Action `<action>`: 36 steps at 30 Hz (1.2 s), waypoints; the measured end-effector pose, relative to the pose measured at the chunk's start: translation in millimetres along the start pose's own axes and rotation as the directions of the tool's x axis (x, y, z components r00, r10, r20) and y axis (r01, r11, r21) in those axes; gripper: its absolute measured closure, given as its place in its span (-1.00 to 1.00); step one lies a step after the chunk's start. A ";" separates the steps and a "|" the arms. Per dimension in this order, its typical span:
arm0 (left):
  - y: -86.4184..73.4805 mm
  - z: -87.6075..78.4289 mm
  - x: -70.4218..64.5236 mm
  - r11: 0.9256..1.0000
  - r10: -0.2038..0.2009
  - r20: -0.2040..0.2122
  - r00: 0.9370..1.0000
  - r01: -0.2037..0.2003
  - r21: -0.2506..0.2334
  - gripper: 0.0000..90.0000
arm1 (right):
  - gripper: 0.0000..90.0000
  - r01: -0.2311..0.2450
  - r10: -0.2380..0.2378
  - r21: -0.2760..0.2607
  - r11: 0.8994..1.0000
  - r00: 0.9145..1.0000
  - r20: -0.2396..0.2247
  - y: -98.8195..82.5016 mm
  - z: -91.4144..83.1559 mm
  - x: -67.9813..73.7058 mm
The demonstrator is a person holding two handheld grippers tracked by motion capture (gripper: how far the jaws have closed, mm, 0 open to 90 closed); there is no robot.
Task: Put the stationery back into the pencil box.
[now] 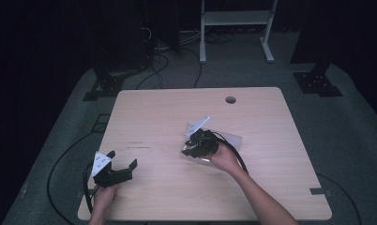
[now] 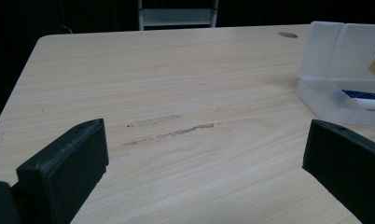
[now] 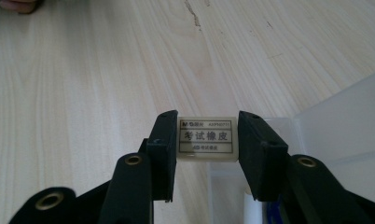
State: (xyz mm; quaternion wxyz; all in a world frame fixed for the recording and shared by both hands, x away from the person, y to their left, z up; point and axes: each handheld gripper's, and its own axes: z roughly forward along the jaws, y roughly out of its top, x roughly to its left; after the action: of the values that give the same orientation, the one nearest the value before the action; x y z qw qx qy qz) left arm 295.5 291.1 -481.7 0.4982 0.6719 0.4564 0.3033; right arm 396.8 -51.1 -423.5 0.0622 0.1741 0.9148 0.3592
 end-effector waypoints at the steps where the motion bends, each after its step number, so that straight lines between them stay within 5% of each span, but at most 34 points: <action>1: 0.0 -0.1 -0.2 1.000 0.001 0.000 1.000 -0.001 0.000 -1.00 | 0.31 0.009 -0.009 -0.001 1.000 1.000 0.003 -0.5 0.9 -2.1; 36: 0.0 -0.4 0.3 1.000 -0.003 0.002 1.000 0.003 -0.001 -1.00 | 0.30 -0.066 0.066 0.036 0.997 0.998 0.021 -7.9 28.1 -28.2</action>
State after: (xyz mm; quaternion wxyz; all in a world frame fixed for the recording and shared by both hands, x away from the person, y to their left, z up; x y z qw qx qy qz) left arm 295.3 291.6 -481.6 0.4993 0.6713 0.4569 0.3021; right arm 427.7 -48.9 -449.8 0.0564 0.2089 0.9142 0.3426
